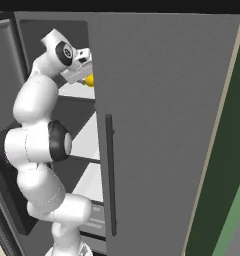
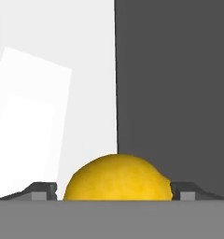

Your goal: Take the eggplant and lemon out of the freezer and place them in the tupperware container on the counter. Then put the tupperware containing the vegetables back in the freezer.

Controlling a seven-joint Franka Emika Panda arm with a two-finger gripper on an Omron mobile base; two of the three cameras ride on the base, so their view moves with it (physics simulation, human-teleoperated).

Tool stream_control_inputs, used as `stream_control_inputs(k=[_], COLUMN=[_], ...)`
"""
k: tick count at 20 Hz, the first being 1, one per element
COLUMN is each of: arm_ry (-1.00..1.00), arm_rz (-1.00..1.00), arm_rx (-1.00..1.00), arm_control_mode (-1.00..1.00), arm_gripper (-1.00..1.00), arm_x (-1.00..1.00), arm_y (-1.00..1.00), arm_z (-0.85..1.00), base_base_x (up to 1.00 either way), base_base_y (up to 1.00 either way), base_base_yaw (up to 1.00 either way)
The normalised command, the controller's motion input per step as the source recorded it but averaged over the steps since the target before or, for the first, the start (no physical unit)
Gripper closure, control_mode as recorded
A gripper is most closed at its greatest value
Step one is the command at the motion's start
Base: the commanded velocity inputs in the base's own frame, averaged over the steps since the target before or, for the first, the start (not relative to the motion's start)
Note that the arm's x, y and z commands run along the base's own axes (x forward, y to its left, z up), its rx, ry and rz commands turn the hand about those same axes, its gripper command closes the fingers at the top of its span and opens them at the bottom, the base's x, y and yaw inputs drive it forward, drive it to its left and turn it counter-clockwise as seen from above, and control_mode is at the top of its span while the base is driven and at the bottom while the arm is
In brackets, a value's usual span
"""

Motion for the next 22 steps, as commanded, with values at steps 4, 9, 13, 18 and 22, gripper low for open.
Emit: stream_control_inputs(k=[4,9,13,18,22], arm_ry=[-0.18,-0.16,-0.17,-0.11,-0.02], arm_rz=[0.11,0.12,0.14,0.13,0.12], arm_rx=[0.02,0.04,0.05,0.07,0.11], arm_control_mode=[-1.00,-1.00,-1.00,-1.00,-1.00], arm_gripper=[1.00,1.00,1.00,1.00,1.00], arm_x=[-0.96,-1.00,-1.00,-1.00,-1.00], arm_y=[0.00,0.00,-0.04,-0.16,-0.21], arm_z=[0.18,0.35,0.40,0.39,0.26], base_base_x=[0.00,0.00,0.00,0.00,0.00], base_base_y=[0.00,0.00,0.00,0.00,0.00], base_base_yaw=[0.00,0.00,0.00,0.00,0.00])
